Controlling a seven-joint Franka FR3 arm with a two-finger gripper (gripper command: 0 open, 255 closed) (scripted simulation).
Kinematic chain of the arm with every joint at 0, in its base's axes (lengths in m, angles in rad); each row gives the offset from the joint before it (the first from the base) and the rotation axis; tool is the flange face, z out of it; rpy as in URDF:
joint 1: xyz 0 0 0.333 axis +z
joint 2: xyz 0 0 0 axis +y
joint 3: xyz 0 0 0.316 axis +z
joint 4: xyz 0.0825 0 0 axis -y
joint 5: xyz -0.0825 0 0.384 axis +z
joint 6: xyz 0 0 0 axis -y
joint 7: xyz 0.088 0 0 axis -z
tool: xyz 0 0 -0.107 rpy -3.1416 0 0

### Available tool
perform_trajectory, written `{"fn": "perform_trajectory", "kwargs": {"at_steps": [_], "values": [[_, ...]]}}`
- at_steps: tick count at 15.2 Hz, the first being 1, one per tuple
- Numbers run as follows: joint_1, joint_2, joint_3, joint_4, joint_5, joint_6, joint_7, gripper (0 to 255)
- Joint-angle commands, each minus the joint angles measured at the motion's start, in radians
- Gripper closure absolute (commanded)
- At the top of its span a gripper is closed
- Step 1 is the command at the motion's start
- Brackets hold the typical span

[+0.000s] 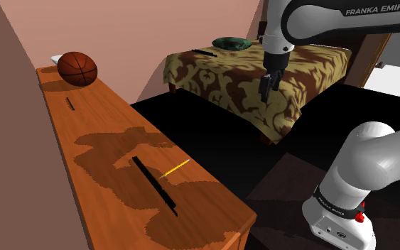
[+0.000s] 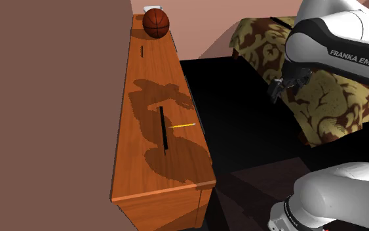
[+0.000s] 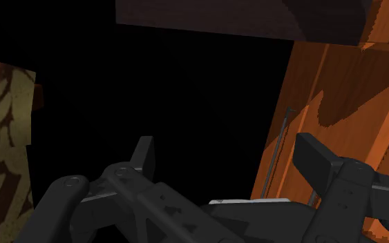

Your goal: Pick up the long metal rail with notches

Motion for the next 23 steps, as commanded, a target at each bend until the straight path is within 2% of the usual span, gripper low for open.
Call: {"fn": "perform_trajectory", "kwargs": {"at_steps": [1, 7, 14, 19, 23], "values": [[0.0, 0.0, 0.0, 0.0, 0.0, 0.0, 0.0, 0], [0.046, 0.085, 0.125, 0.004, 0.094, 0.046, 0.158, 0], [0.084, 0.241, 0.266, 0.064, 0.179, 0.112, 0.339, 0], [0.099, 0.384, 0.362, 0.143, 0.207, 0.161, 0.47, 0], [0.106, 0.516, 0.436, 0.226, 0.203, 0.195, 0.581, 0]]}}
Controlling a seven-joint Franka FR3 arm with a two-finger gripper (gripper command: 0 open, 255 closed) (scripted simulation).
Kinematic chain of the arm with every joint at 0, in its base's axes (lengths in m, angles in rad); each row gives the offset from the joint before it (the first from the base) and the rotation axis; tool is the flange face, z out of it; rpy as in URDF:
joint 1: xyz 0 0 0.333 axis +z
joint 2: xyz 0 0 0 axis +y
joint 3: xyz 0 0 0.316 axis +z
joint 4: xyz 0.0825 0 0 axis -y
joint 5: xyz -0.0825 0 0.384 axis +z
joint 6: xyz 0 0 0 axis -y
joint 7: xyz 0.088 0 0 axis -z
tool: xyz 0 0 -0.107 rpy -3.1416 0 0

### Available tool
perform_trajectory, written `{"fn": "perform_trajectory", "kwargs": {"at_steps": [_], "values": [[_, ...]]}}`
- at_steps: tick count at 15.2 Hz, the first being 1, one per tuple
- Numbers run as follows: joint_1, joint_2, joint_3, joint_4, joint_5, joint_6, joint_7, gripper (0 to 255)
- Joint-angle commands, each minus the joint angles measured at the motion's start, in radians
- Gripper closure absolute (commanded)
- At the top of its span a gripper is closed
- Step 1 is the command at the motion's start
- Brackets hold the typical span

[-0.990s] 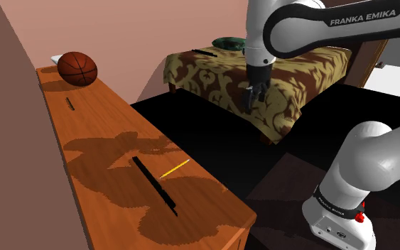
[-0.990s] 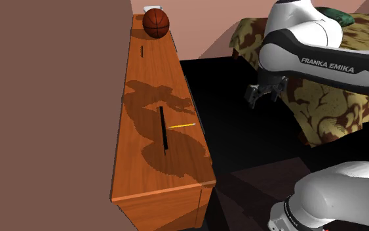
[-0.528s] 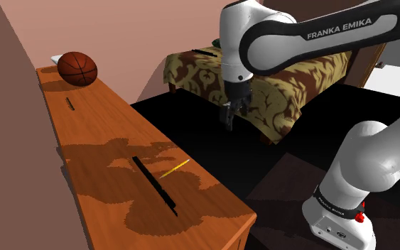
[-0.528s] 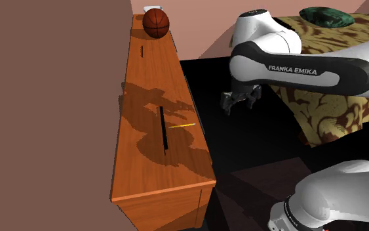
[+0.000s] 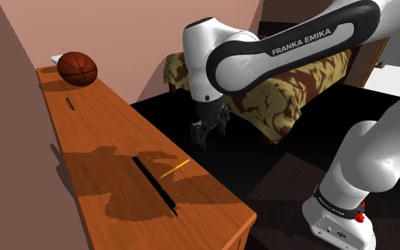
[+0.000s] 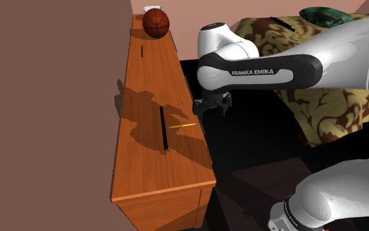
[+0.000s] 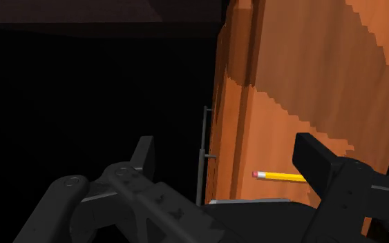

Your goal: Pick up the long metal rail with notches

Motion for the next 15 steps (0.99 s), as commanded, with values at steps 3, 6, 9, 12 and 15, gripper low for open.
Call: {"fn": "perform_trajectory", "kwargs": {"at_steps": [3, 6, 9, 12, 15], "values": [[0.007, 0.153, 0.07, 0.108, -0.027, 0.027, 0.119, 0], [0.021, 0.271, 0.112, 0.194, -0.064, 0.04, 0.21, 0], [0.048, 0.396, 0.141, 0.292, -0.115, 0.044, 0.302, 0], [0.09, 0.526, 0.155, 0.403, -0.172, 0.037, 0.39, 0], [0.149, 0.655, 0.152, 0.528, -0.227, 0.017, 0.465, 0]]}}
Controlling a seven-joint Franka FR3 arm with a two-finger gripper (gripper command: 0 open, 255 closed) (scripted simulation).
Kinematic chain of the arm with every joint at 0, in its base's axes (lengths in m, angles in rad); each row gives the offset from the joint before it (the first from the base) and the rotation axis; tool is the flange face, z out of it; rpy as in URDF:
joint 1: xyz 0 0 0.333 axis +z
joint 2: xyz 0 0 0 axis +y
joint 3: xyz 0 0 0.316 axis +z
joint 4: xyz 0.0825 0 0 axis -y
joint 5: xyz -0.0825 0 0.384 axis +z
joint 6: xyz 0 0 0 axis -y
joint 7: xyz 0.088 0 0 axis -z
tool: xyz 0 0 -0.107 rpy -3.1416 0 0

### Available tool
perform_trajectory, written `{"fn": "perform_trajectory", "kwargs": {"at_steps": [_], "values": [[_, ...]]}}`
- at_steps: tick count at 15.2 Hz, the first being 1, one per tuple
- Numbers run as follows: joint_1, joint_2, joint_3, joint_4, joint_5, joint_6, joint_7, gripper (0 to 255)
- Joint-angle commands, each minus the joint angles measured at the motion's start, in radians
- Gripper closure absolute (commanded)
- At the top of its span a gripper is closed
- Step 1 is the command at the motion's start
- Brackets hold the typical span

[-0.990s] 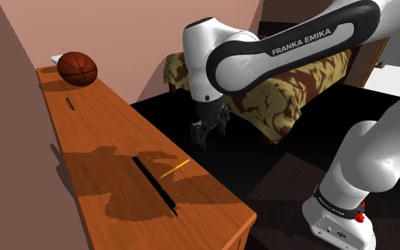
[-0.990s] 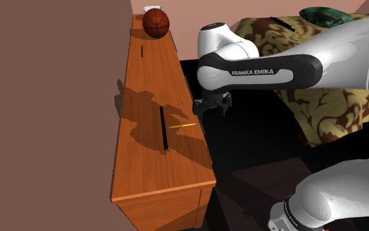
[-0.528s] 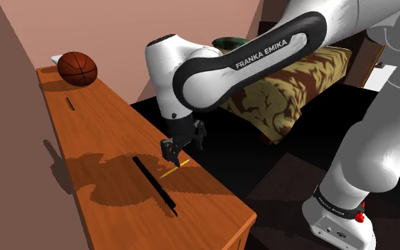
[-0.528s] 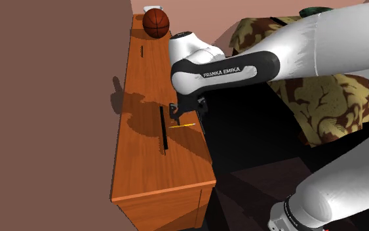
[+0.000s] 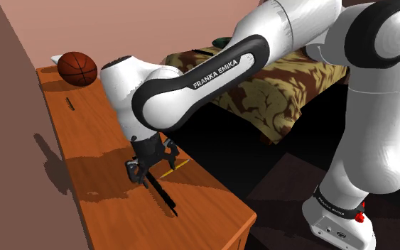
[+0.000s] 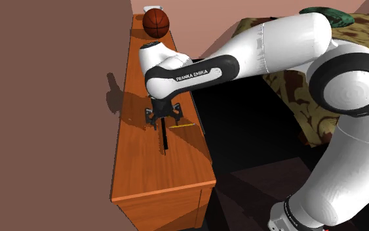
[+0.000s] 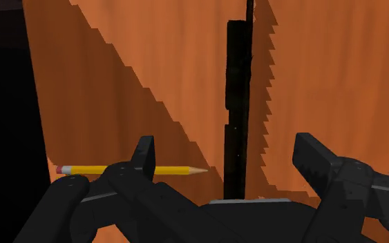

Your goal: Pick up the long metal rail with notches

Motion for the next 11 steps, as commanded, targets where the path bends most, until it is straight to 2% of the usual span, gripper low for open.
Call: {"fn": "perform_trajectory", "kwargs": {"at_steps": [1, 7, 10, 11], "values": [[0.021, 0.046, -0.003, 0.042, -0.019, -0.003, 0.027, 0], [0.027, 0.078, -0.012, -0.001, -0.039, 0.066, 0.036, 0], [0.028, 0.081, -0.013, -0.005, -0.041, 0.073, 0.037, 0], [0.028, 0.081, -0.013, -0.005, -0.041, 0.073, 0.037, 255]]}}
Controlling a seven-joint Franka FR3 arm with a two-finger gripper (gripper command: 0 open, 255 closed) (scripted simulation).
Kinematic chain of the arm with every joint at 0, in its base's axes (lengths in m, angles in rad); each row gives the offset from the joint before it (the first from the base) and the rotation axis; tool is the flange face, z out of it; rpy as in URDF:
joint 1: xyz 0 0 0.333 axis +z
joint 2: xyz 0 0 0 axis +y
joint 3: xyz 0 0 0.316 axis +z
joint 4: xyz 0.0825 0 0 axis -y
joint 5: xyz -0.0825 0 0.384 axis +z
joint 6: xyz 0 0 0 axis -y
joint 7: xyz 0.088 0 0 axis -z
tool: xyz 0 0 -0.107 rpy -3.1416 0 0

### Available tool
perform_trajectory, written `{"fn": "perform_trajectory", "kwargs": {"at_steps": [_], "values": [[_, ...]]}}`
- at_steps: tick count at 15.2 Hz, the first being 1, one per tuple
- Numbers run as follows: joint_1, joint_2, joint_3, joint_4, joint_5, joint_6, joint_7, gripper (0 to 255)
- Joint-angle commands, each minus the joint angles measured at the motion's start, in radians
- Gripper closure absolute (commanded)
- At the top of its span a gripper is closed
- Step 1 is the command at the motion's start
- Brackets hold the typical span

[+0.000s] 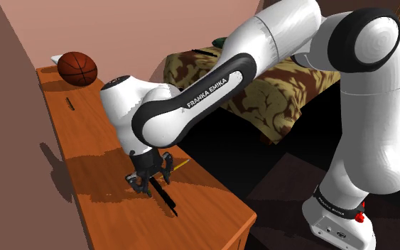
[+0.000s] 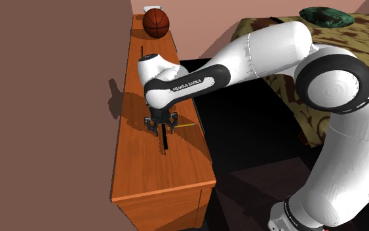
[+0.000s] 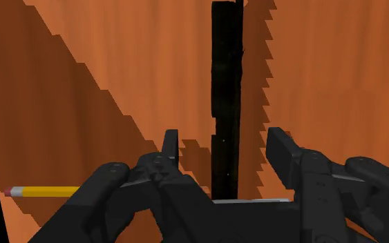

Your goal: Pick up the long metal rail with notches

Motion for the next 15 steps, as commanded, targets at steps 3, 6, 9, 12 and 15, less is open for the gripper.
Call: {"fn": "perform_trajectory", "kwargs": {"at_steps": [3, 6, 9, 12, 15], "values": [[0.0, -0.001, 0.0, -0.002, 0.0, 0.001, 0.0, 255], [0.0, 0.0, 0.0, -0.002, 0.0, 0.002, 0.0, 255], [0.0, 0.001, 0.0, 0.0, -0.001, 0.001, 0.0, 255], [-0.003, -0.016, 0.005, 0.019, 0.01, -0.033, -0.005, 255], [-0.006, -0.031, 0.009, 0.041, 0.02, -0.067, -0.009, 255]]}}
